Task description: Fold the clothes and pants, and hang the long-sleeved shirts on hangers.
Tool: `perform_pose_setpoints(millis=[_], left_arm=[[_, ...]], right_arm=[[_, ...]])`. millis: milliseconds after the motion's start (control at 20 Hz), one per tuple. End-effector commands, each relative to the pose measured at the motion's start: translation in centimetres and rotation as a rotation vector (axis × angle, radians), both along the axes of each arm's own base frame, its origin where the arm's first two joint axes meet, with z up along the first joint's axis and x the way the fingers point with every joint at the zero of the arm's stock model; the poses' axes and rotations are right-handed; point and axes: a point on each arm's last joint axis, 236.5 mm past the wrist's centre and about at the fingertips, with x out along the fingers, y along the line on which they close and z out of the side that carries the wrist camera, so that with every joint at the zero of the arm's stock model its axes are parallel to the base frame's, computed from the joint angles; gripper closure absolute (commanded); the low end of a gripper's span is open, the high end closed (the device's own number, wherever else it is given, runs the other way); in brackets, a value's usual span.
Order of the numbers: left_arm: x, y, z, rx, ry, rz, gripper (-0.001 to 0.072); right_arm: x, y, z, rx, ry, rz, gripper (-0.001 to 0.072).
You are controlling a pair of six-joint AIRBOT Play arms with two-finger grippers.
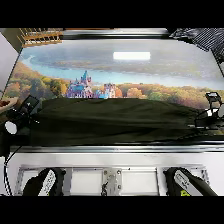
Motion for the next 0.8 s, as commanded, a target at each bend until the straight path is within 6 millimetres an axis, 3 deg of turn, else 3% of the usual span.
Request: perform_pose_setpoints(millis=[0,400,750], left_arm=[[-1.7,1.8,0.4,0.025,0.020,0.043,0.0701],[-5.2,0.3,-4.9,-0.092,0.269,0.021,0.0701],[-7.8,0.1,-7.2,-0.115,0.422,0.005,0.0701]], right_arm=[[-0.4,-0.2,0.0,-0.006,0.016,-0.001,0.0678],[-1.4,-0.3,-0.2,-0.009,0.064,-0.004,0.0678],[-3.9,-0.6,-1.5,-0.009,0.203,-0.018,0.0678]])
